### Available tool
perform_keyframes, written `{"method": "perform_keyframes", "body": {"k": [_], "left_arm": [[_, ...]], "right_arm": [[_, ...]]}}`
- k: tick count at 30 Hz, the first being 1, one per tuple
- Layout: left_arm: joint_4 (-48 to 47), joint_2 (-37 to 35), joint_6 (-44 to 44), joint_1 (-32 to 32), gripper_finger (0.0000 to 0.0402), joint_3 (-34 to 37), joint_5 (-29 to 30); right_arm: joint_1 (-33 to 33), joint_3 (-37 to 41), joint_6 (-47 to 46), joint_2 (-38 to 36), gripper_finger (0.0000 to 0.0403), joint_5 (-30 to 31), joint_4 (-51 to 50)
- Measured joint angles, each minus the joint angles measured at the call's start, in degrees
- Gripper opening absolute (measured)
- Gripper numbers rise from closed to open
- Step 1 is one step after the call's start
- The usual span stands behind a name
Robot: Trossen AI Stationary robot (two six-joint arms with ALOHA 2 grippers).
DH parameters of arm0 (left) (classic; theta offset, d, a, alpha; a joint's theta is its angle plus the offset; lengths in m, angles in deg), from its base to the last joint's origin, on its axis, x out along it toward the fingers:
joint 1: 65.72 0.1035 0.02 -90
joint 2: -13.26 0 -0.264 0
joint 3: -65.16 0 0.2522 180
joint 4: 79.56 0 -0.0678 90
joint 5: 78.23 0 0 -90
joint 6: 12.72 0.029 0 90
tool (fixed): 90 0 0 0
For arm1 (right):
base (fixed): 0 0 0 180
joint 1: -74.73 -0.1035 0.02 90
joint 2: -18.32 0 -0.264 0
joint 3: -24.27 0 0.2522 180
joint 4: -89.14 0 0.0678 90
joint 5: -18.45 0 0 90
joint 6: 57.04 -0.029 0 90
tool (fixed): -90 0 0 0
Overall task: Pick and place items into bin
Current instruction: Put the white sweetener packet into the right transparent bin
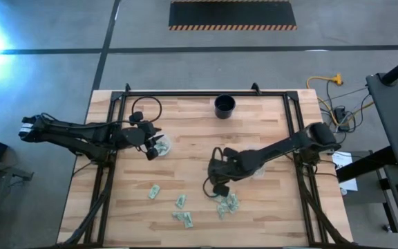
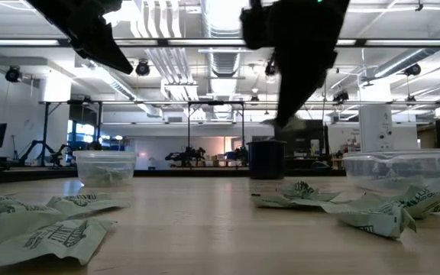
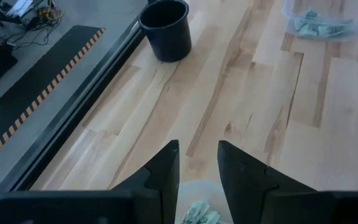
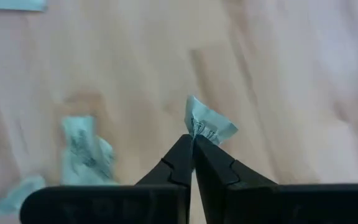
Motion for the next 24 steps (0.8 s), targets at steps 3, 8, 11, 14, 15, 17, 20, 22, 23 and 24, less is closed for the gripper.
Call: {"method": "perform_keyframes", "body": {"k": [3,8,11,14,15,17,20,22,23,24], "left_arm": [[0.0,0.0,0.1,0.0,0.0093,0.0,0.0],[0.1,0.0,0.1,0.0,0.0093,0.0,0.0],[0.4,0.0,0.1,0.0,0.0093,0.0,0.0],[0.5,0.0,0.1,0.0,0.0093,0.0,0.0],[0.5,0.0,0.1,0.0,0.0093,0.1,0.0],[0.5,0.0,0.1,0.0,0.0093,0.1,0.0],[0.5,0.0,0.1,0.0,0.0093,0.1,0.0],[0.5,0.0,0.1,0.0,0.0093,0.1,0.0],[0.5,0.0,0.1,0.0,0.0093,0.1,0.0],[0.5,0.0,0.1,0.0,0.0093,0.1,0.0]], "right_arm": [[0.0,1.3,-2.6,-3.4,0.0008,2.7,-4.8],[0.0,6.2,-7.9,-10.2,0.0008,4.9,-9.4],[0.0,10.3,-11.5,-14.2,0.0008,4.9,-9.6],[0.0,14.8,-15.6,-18.3,0.0008,4.9,-9.6],[0.0,16.5,-17.0,-19.6,0.0008,4.9,-9.5],[0.0,19.6,-19.8,-22.1,0.0008,4.9,-9.1],[0.0,23.9,-23.1,-25.8,0.0008,4.9,-7.5],[0.0,26.5,-24.3,-28.0,0.0008,4.9,-5.2],[0.0,27.7,-24.8,-28.9,0.0008,4.9,-4.0],[0.0,28.8,-25.0,-29.7,0.0008,4.9,-2.6]]}}
